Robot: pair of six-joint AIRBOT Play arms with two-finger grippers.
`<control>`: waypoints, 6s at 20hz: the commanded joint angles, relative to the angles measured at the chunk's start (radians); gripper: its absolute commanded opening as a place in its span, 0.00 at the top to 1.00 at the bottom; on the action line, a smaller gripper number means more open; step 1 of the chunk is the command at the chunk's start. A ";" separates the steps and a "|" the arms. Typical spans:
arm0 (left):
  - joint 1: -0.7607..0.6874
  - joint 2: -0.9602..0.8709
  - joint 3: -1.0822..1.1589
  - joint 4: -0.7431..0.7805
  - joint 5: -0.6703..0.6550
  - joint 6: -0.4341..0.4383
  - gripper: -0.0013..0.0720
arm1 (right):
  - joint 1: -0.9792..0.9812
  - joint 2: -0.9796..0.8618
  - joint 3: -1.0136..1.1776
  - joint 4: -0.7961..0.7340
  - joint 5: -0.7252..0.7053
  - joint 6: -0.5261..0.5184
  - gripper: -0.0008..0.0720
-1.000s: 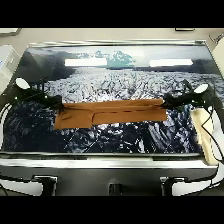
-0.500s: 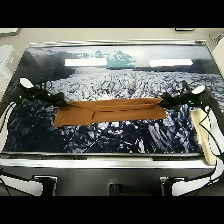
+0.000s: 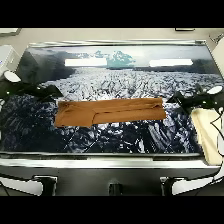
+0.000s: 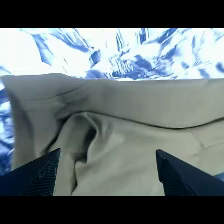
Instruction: Fold the clothes and pants, and hang the long-sleeved shirts on hangers.
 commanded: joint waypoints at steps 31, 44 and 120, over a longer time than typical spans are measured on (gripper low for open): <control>-0.881 -0.276 -0.085 -0.689 0.679 -0.195 0.95 | 0.106 0.483 0.010 0.264 0.210 -0.155 0.94; -0.995 -0.454 0.174 -0.805 0.753 -0.177 0.96 | 0.107 0.571 -0.001 0.324 0.224 -0.179 0.94; -0.346 0.511 0.174 0.149 -0.048 -0.127 0.95 | -0.706 0.210 0.443 0.180 0.271 0.160 0.94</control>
